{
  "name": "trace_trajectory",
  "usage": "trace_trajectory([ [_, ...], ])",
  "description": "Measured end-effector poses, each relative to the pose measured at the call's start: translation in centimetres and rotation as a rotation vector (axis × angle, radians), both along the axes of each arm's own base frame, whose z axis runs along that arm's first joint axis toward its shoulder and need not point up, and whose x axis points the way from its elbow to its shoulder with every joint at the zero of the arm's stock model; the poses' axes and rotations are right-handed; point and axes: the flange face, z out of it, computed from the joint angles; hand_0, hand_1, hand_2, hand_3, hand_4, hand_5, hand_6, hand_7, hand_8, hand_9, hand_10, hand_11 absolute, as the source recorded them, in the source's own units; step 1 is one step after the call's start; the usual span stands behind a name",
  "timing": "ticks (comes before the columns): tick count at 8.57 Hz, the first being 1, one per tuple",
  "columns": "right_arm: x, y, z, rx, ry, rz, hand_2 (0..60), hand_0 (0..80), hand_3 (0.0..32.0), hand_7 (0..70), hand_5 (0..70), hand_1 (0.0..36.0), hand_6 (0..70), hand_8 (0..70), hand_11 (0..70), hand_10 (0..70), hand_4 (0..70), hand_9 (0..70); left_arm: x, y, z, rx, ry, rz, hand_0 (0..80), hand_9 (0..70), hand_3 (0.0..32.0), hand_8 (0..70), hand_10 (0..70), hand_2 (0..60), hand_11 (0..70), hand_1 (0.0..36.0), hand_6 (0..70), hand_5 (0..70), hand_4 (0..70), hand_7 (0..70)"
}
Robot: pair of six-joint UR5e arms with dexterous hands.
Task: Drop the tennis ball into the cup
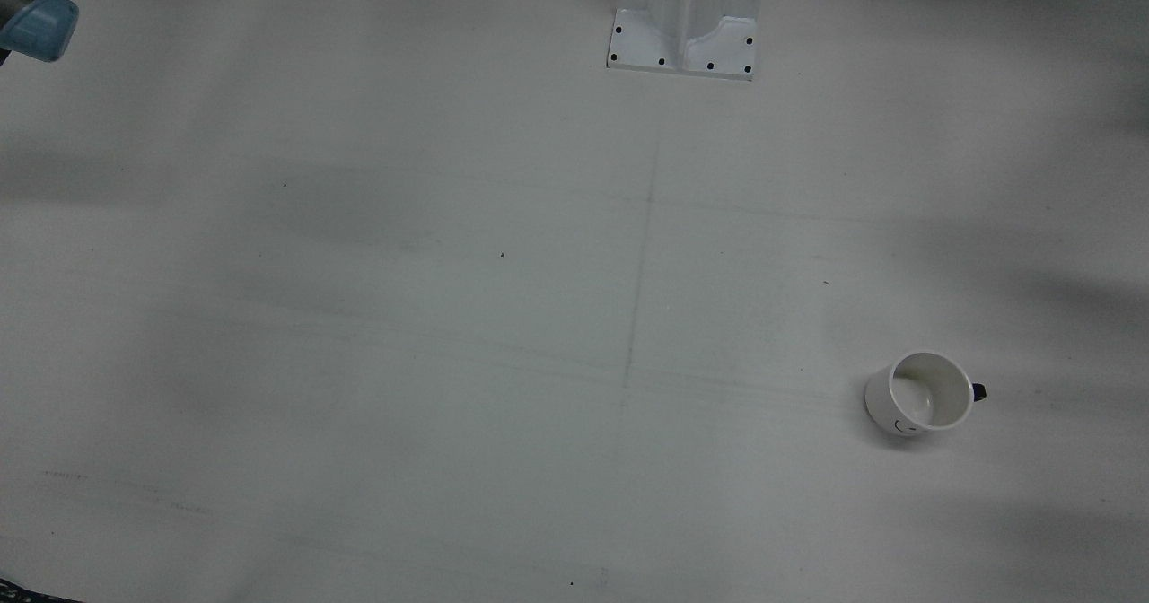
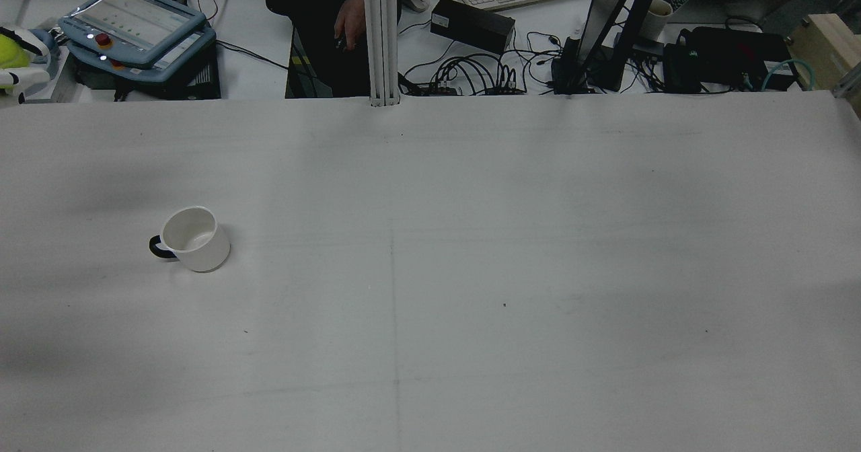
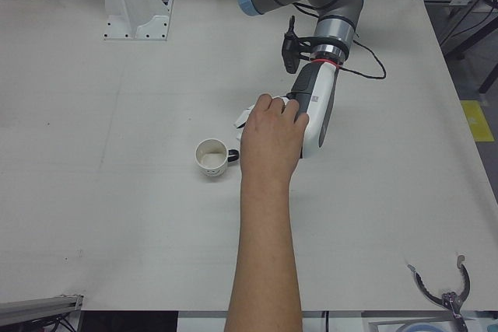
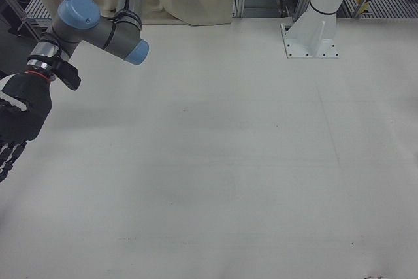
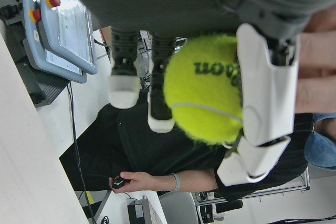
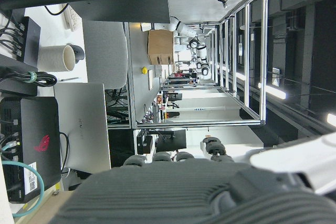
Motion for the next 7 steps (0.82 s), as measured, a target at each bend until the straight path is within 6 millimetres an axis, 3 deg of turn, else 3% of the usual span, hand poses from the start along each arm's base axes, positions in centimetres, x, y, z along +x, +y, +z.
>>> trace_trajectory([
  [1,0.0,0.0,0.0,0.0,0.0,0.0,0.0,0.0,0.0,0.0,0.0,0.0,0.0,0.0,0.0,0.0,0.0,0.0,-0.08,0.08,-0.02,-0.001,0.0,-0.001,61.8,70.0,0.0,56.4,21.0,60.0,33.0,36.0,23.5,17.1,70.0,69.2],
  [2,0.0,0.0,0.0,0.0,0.0,0.0,0.0,0.0,0.0,0.0,0.0,0.0,0.0,0.0,0.0,0.0,0.0,0.0,-0.16,0.21,0.13,0.001,0.0,-0.001,62.8,70.0,0.0,53.4,20.3,60.0,32.1,36.0,22.7,16.8,70.0,67.6],
  [3,0.0,0.0,0.0,0.0,0.0,0.0,0.0,0.0,0.0,0.0,0.0,0.0,0.0,0.0,0.0,0.0,0.0,0.0,-0.23,0.34,0.26,0.004,0.001,-0.002,65.9,70.0,0.0,48.9,22.1,60.0,34.7,36.0,22.5,16.4,70.0,68.6],
  [7,0.0,0.0,-0.02,0.0,0.0,0.0,0.0,0.0,0.0,0.0,0.0,0.0,0.0,0.0,0.0,0.0,0.0,0.0,-0.58,1.01,-0.11,0.008,0.003,-0.003,71.2,70.0,0.0,47.6,22.8,60.0,35.8,36.0,22.6,16.4,70.0,69.5],
])
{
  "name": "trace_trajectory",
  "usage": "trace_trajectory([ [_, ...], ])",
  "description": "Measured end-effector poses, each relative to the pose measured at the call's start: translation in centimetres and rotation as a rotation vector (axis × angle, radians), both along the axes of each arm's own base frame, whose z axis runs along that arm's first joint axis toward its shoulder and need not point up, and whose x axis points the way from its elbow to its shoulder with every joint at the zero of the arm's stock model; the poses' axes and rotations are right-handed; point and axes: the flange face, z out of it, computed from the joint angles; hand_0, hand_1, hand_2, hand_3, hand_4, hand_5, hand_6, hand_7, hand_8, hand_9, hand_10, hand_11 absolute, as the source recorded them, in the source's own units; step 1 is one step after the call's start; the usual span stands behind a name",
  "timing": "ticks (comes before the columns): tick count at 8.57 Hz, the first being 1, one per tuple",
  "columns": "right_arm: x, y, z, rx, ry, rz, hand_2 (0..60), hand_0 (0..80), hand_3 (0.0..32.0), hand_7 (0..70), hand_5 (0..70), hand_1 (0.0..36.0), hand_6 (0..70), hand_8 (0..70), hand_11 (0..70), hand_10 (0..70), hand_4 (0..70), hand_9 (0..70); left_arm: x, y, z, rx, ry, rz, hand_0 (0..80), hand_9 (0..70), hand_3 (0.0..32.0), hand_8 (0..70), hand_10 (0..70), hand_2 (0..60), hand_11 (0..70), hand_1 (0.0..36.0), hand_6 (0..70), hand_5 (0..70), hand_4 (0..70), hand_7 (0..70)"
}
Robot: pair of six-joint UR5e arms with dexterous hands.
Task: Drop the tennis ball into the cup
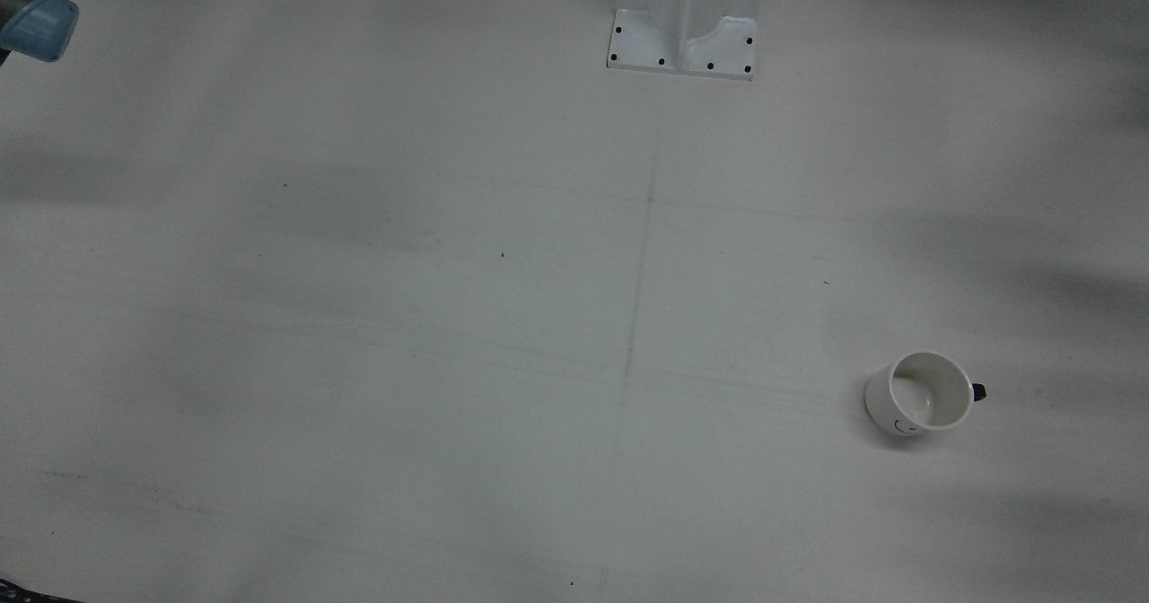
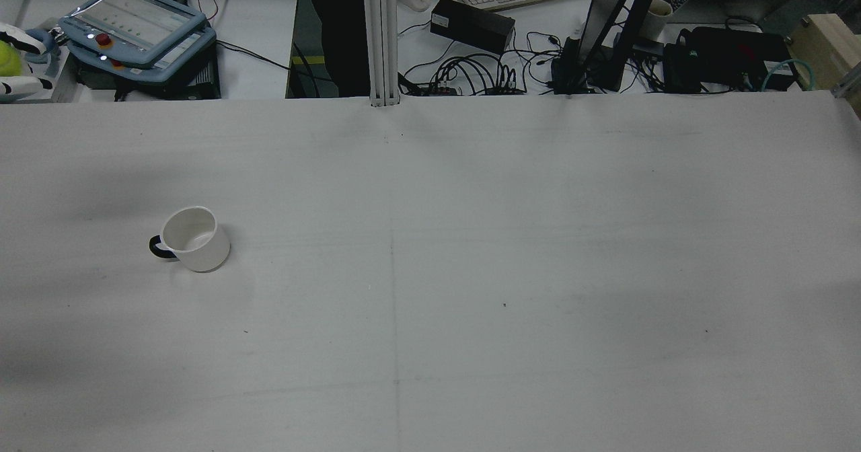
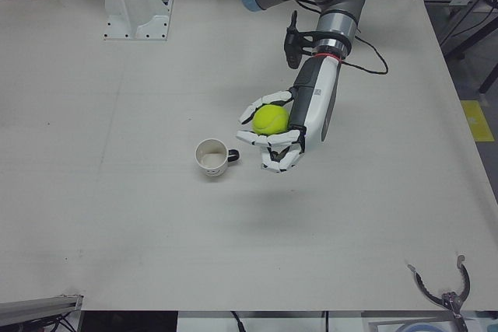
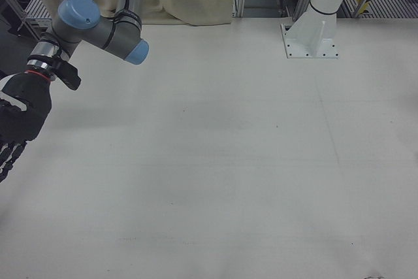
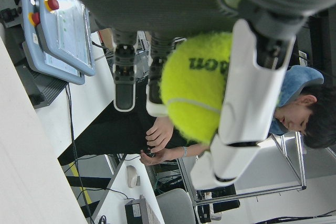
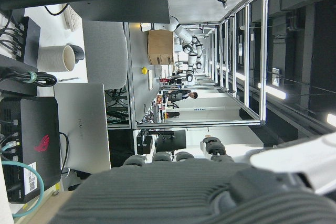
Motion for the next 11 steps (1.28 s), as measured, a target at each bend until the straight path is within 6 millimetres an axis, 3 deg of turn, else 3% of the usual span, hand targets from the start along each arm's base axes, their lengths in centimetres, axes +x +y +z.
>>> trace_trajectory([
  [3,0.0,0.0,0.0,0.0,0.0,0.0,0.0,0.0,0.0,0.0,0.0,0.0,0.0,0.0,0.0,0.0,0.0,0.0,-0.2,0.5,0.0,0.005,0.002,0.0,70.6,70.0,0.0,52.3,24.8,60.0,38.7,36.0,23.5,17.1,70.0,69.8],
  [11,0.0,0.0,0.0,0.0,0.0,0.0,0.0,0.0,0.0,0.0,0.0,0.0,0.0,0.0,0.0,0.0,0.0,0.0,-0.9,1.2,0.2,0.007,0.002,-0.009,68.8,70.0,0.0,51.4,24.4,60.0,38.0,36.0,23.1,17.1,70.0,68.6],
])
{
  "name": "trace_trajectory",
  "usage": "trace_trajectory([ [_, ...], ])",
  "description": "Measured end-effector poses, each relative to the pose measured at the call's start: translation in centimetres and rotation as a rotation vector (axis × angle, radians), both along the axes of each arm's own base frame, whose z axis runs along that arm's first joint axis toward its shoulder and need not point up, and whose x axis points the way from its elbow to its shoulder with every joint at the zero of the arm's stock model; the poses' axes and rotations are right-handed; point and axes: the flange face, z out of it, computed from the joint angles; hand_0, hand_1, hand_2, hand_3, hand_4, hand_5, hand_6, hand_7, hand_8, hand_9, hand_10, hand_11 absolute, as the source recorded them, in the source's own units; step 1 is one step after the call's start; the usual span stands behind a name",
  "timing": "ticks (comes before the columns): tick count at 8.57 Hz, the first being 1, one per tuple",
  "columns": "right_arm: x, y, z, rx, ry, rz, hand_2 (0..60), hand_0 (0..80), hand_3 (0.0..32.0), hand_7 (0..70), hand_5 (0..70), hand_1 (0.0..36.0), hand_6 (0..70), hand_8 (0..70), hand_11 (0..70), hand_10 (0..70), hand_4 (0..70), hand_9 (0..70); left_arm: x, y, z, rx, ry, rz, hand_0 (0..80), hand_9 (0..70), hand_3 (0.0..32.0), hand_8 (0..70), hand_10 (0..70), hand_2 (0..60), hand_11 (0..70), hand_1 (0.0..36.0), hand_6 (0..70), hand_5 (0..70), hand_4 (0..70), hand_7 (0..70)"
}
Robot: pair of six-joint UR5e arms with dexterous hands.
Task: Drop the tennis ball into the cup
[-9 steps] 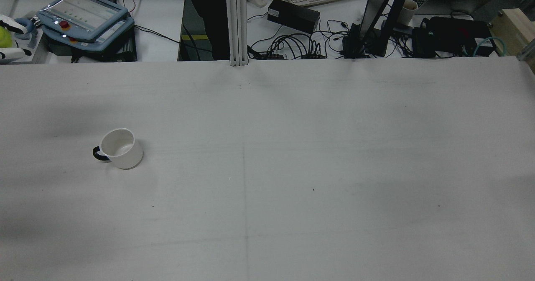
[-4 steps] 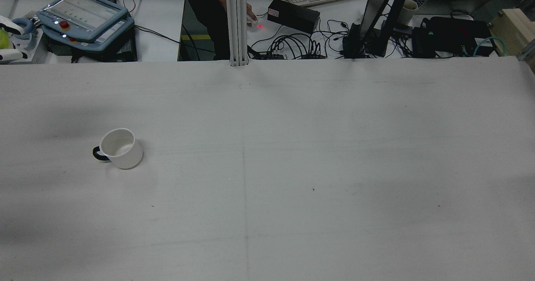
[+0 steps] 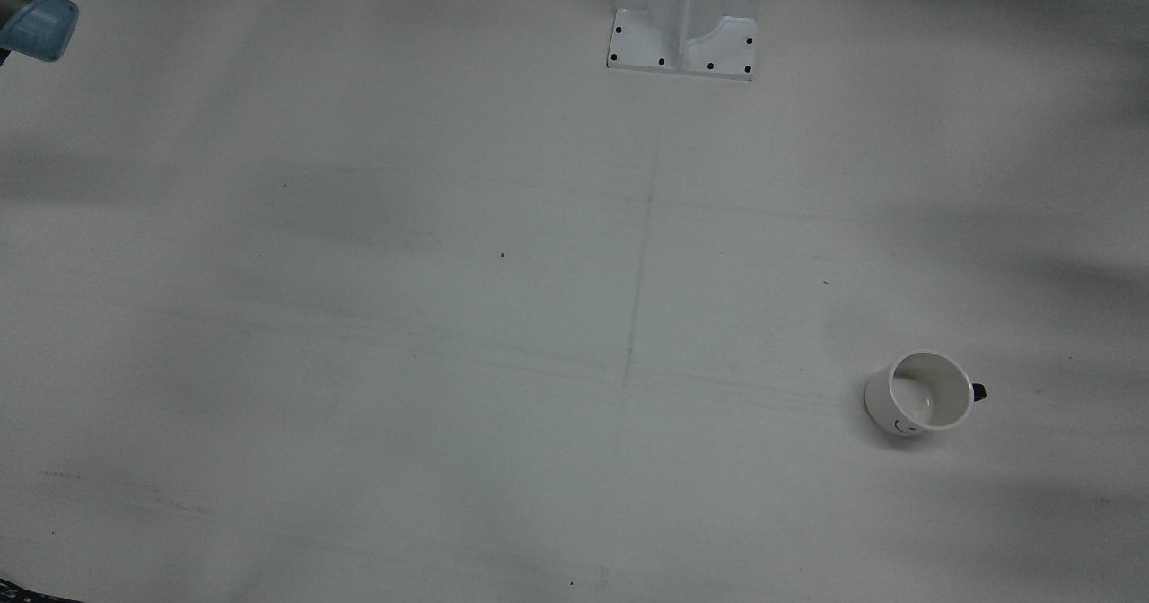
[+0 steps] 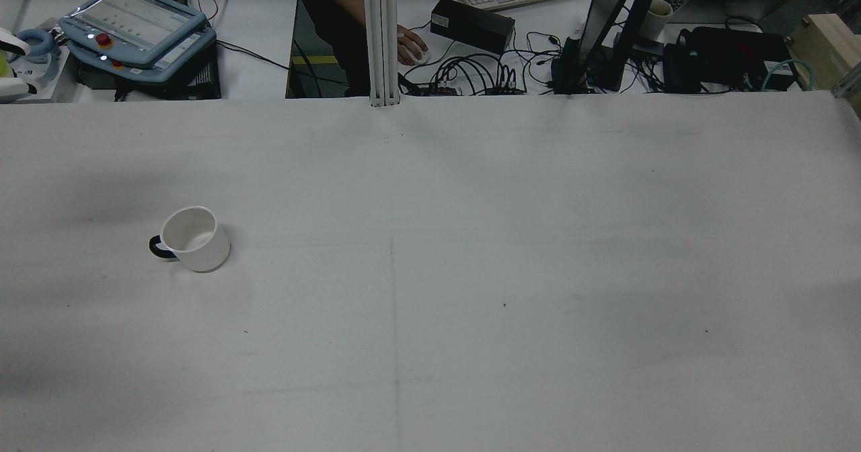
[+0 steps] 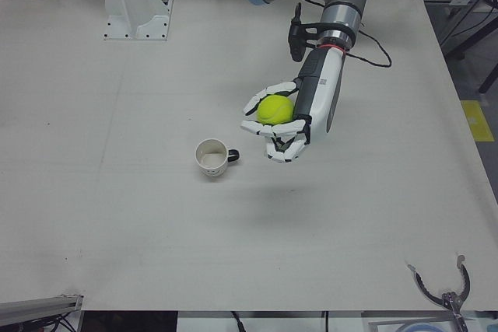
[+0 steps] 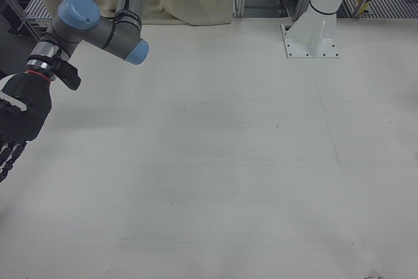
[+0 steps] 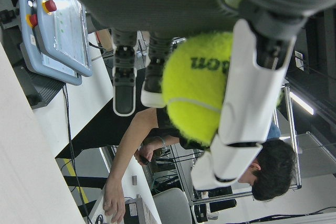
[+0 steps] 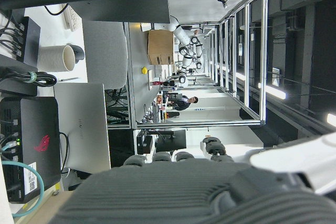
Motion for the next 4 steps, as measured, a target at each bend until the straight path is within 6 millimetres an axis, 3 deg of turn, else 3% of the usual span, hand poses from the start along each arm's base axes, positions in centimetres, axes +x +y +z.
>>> trace_trajectory([
  [4,-0.01,0.0,0.0,0.0,0.0,-0.001,0.0,0.0,0.0,0.0,0.0,0.0,0.0,0.0,0.0,0.0,0.0,0.0,-0.23,0.29,-0.01,0.0,0.0,-0.002,69.8,70.0,0.0,51.3,24.3,60.0,38.1,36.0,23.0,17.1,70.0,68.0],
])
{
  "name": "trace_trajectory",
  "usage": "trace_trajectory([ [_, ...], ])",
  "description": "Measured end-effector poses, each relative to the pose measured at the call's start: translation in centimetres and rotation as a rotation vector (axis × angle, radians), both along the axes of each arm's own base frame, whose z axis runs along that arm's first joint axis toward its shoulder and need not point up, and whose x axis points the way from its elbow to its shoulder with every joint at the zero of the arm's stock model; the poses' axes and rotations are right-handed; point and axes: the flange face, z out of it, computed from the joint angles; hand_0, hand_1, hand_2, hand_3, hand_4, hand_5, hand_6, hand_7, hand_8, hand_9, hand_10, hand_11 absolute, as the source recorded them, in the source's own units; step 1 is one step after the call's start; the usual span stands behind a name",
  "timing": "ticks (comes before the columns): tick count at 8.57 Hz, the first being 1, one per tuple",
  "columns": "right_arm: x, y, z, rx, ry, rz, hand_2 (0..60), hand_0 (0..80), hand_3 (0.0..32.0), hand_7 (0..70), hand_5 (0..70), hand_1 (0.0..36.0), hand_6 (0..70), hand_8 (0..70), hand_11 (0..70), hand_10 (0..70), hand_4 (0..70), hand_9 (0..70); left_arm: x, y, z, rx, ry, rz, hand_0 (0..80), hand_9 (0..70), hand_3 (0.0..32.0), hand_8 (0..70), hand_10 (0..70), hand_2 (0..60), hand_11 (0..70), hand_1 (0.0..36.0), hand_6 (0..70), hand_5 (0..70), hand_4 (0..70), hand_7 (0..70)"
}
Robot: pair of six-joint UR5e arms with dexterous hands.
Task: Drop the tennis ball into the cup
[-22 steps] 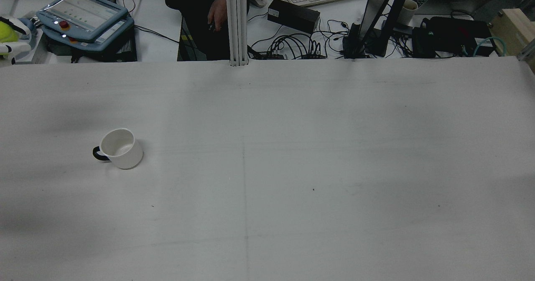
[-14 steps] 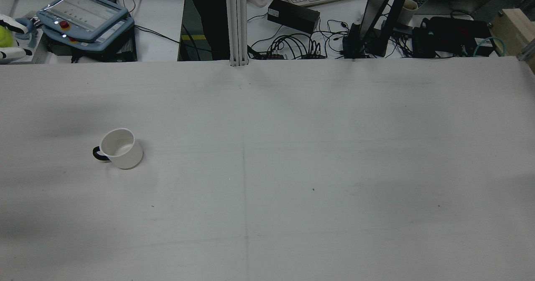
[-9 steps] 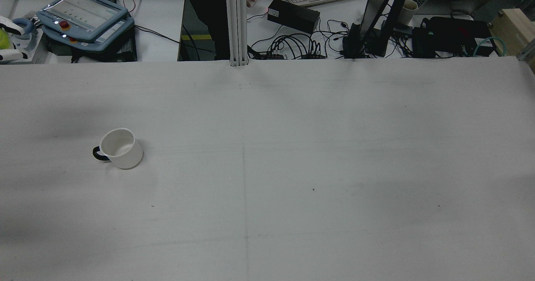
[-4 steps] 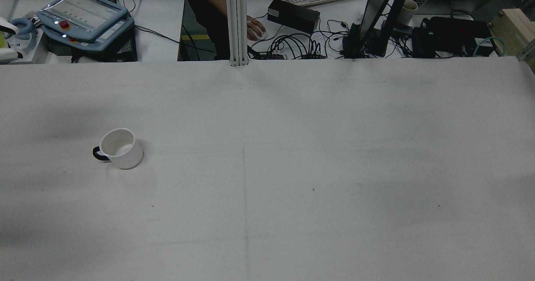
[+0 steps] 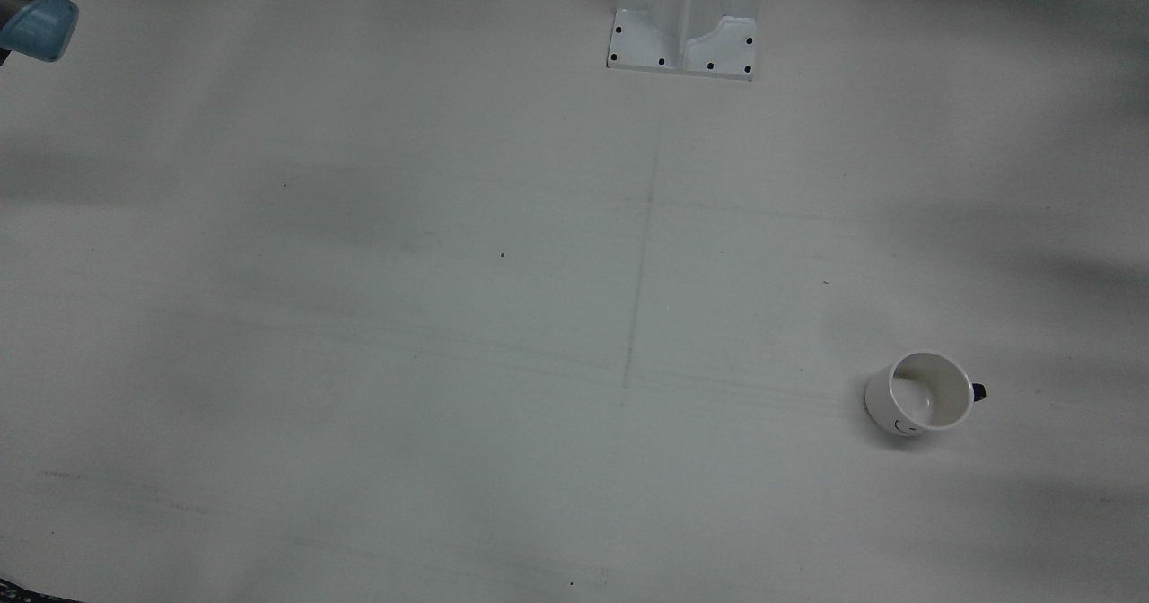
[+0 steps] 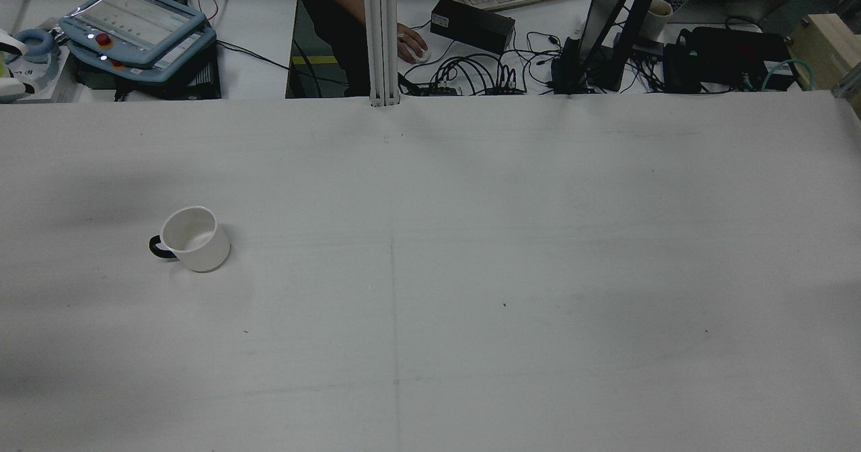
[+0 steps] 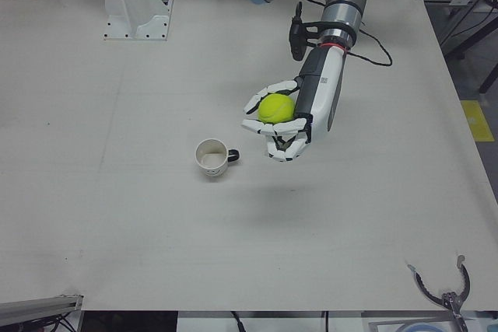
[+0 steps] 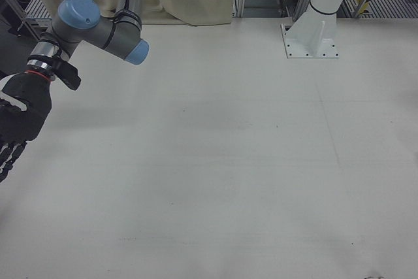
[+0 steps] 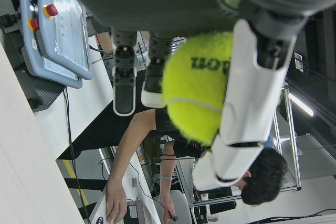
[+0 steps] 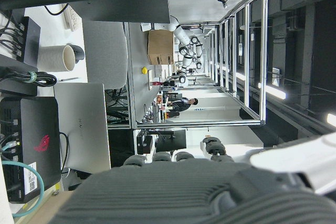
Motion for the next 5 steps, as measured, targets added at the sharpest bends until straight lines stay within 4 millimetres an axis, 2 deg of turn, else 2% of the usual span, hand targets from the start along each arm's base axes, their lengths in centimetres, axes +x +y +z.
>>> trace_trajectory([
  [5,0.0,0.0,0.0,0.0,0.0,0.001,0.0,0.0,0.0,0.0,0.0,0.0,0.0,0.0,0.0,0.0,0.0,0.0,-0.2,0.7,1.1,-0.009,-0.004,0.001,68.8,70.0,0.0,51.0,24.1,60.0,37.6,36.0,22.8,17.0,70.0,67.6],
])
